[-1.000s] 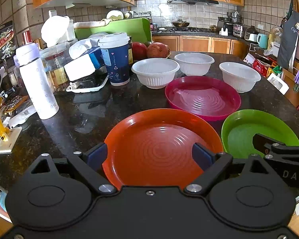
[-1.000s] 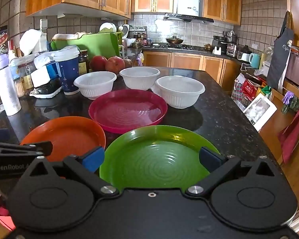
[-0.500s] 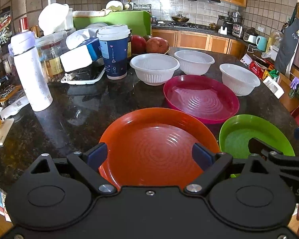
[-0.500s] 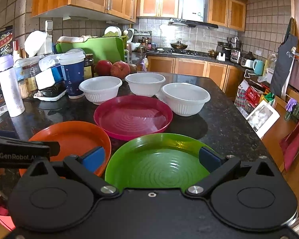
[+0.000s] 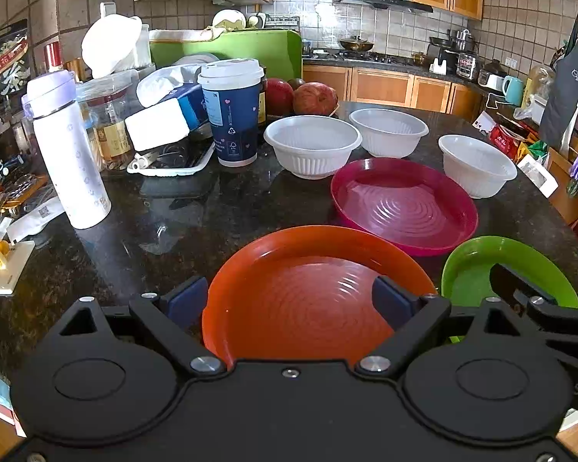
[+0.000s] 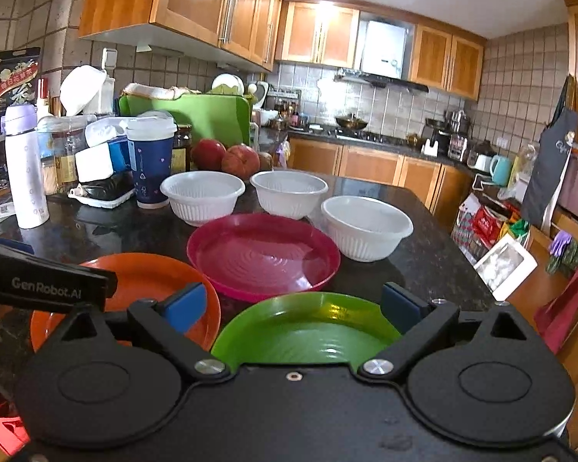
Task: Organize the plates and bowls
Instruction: 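Move both grippers toward the rim of the green plate, then close both grippers on the green plate rim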
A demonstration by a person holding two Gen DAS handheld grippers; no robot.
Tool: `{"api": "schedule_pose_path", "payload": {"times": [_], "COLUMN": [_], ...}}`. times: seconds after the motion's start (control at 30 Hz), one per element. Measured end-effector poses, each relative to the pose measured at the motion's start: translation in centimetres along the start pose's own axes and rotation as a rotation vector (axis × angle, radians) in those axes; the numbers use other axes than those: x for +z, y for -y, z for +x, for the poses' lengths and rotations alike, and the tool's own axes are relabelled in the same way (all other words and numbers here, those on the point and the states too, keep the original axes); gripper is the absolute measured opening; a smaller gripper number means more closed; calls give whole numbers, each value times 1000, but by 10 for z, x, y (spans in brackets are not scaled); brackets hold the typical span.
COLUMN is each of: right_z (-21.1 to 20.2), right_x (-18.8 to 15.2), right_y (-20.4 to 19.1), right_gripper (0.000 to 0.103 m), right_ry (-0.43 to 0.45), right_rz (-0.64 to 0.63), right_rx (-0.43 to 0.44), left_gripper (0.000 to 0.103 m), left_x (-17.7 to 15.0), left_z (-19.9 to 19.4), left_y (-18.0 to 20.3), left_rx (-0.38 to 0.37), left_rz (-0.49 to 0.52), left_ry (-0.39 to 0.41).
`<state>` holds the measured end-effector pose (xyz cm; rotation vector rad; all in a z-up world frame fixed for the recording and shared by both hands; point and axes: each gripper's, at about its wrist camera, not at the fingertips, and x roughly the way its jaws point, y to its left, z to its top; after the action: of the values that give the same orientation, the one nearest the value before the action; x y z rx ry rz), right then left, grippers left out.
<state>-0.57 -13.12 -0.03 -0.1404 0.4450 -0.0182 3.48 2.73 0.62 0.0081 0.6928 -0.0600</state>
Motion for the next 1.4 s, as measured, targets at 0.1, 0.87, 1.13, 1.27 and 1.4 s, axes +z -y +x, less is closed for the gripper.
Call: {"api": "schedule_pose_path", "payload": {"times": [0.1, 0.87, 1.13, 1.27, 1.4], "right_z": [1, -29, -28, -27, -27], "right_x": [0, 15, 10, 7, 7], "right_y": [-1, -13, -22, -30, -35], "right_gripper": [96, 86, 84, 82, 71], "right_ry": [13, 245, 196, 181, 167], "right_rz": [12, 99, 108, 111, 122], "right_rx": [-24, -145, -187, -204, -211], "left_gripper": [92, 91, 89, 89, 88], "left_x": [1, 13, 14, 14, 12], "left_z": [-1, -14, -11, -5, 1], "left_y": [-3, -40, -59, -67, -73], "left_rx": [0, -66, -163, -207, -249], "left_rz": [-1, 17, 17, 47, 63], "left_ry": [17, 158, 162, 140, 115]}}
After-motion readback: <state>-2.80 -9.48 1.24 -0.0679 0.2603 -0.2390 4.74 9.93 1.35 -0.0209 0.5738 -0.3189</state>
